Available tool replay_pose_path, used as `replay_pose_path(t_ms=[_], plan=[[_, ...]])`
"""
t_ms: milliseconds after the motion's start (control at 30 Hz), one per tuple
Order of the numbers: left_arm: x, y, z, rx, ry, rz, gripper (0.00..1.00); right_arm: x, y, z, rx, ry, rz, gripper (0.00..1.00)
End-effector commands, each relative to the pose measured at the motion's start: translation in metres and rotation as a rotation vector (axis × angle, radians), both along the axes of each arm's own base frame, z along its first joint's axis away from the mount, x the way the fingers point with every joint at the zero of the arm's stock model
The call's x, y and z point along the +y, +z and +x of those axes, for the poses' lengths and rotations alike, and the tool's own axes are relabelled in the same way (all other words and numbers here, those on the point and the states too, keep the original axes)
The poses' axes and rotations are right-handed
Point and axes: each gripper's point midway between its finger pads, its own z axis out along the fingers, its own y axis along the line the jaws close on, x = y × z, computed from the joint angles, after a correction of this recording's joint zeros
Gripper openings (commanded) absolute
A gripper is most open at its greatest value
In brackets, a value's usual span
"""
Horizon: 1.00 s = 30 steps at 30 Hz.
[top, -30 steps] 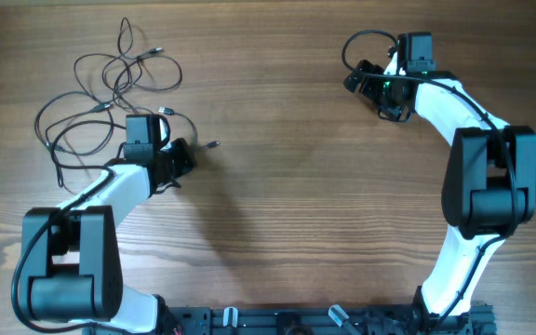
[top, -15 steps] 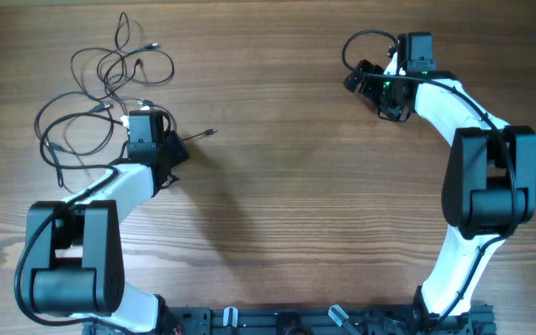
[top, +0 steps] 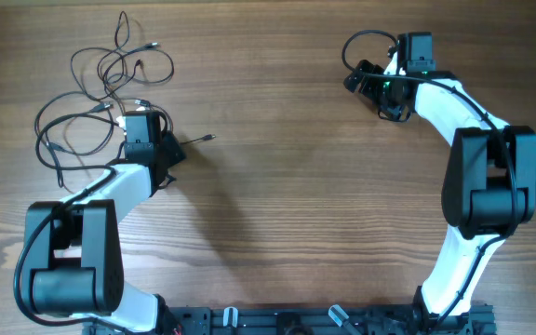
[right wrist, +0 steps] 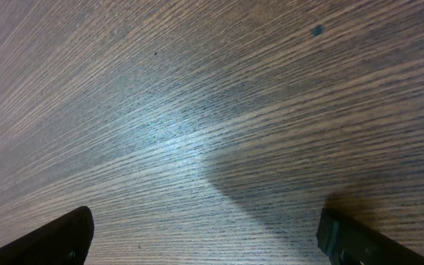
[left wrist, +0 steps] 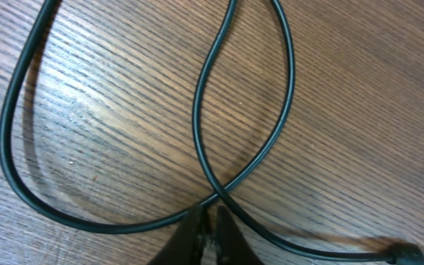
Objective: Untangle cables
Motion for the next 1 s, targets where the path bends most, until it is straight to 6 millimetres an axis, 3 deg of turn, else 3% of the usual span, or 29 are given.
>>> replay_pose_path(t_ms=[0,300,733,967], plan=[[-0.009,-0.046,-0.043,0.173,-0.025,-0.045,0.04,-0.006,-0.014,-0.004,0.032,-0.021,-0.015,1.0],[-0.009,-0.046,-0.043,0.173,-0.024,-0.045,0.04,-0.006,-0.015,-0.006,0.041,-0.02,-0.015,1.0],[-0.022,-0.045,-0.043,0.172,-0.061,-0.115,0.04,0.004,-0.025,-0.043,0.2,0.014,0.043,1.0],[-0.022,-0.045,-0.042,0.169,-0.061,-0.115,0.04,-0.019,-0.025,-0.055,0.27,-0.036,-0.088,1.0]])
